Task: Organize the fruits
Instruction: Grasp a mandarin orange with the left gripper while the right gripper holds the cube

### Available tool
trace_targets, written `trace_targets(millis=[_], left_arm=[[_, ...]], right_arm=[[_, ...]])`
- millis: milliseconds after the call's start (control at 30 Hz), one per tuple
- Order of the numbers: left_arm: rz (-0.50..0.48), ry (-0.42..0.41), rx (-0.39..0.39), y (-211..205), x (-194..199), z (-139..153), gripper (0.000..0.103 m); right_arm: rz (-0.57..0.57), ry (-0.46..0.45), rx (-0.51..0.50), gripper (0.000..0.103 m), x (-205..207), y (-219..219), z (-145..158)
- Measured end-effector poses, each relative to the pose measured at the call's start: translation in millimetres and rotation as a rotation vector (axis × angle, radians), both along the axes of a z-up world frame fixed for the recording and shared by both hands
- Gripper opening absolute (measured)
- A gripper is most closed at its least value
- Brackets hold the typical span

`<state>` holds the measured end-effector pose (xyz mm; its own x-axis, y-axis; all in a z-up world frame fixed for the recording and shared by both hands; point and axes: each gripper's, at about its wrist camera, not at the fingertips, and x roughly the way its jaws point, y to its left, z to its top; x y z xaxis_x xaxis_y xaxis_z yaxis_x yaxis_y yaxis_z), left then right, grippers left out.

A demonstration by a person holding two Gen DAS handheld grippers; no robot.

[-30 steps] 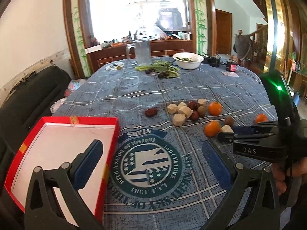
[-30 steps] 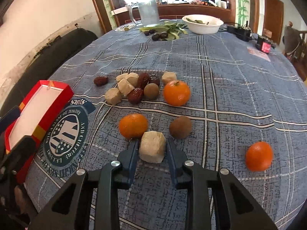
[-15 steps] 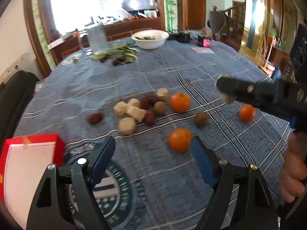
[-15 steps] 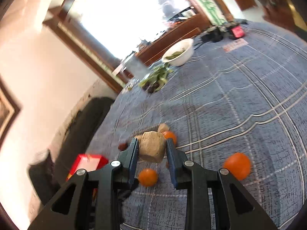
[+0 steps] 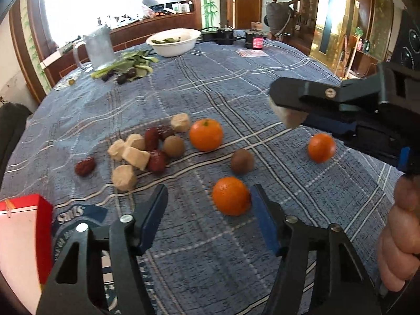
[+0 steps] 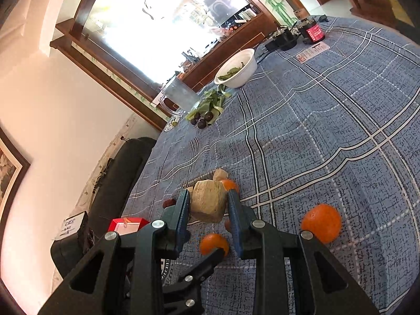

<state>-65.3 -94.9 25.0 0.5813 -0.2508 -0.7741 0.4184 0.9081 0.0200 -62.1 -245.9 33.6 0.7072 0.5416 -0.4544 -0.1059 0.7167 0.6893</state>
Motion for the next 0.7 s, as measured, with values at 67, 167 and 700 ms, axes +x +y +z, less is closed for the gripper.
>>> trace_targets(millis=[67,167,700], left_arm=[[-0.013,0.008,-0.003,-3.2,0.9,-1.9,0.057],[-0.042,0.026,-0.017,-9.3,0.3,-5.6,0.043],[0.049,-0.058,-0.066,13.4,-21.1,16.3,0.031]], right_arm=[[-0.011,0.001,-0.011,0.028,0.0,0.0,0.5],[-0.019,-0.004,-0.023,0.028,-0.6,0.7,1.4],[-0.053,-0.017,-0.104,0.028,-0.5,4.8,0.7]])
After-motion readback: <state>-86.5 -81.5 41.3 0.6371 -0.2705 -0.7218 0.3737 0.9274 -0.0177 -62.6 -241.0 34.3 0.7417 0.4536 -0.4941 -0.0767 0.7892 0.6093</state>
